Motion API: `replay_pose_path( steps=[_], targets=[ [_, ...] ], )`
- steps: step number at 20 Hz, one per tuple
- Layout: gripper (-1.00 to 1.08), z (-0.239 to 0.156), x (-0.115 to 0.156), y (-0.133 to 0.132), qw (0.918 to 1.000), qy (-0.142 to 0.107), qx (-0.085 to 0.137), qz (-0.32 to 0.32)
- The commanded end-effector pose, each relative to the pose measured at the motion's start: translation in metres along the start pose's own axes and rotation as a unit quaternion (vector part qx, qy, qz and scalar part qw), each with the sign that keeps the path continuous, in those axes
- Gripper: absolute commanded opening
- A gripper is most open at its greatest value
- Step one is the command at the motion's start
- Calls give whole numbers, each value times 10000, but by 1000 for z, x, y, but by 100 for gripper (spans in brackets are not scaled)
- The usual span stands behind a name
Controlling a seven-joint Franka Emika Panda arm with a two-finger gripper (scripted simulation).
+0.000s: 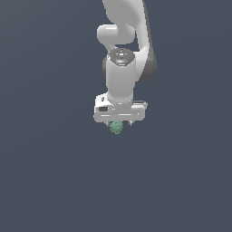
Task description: Pick up the object and move it to a goal position.
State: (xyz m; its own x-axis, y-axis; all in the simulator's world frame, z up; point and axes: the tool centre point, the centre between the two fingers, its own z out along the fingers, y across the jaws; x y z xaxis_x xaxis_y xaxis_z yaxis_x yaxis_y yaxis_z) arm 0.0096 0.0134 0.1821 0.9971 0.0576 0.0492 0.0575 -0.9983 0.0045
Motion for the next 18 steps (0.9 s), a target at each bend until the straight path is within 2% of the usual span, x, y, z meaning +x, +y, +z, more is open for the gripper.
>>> replay_pose_path(
  steps=[1, 9, 18],
  targets=[
    [100, 0, 0, 0, 10000, 0, 0, 0],
    [100, 3, -8, -10, 9998, -128, 156, 86],
    [100, 4, -8, -10, 9997, -132, 158, 113]
  ],
)
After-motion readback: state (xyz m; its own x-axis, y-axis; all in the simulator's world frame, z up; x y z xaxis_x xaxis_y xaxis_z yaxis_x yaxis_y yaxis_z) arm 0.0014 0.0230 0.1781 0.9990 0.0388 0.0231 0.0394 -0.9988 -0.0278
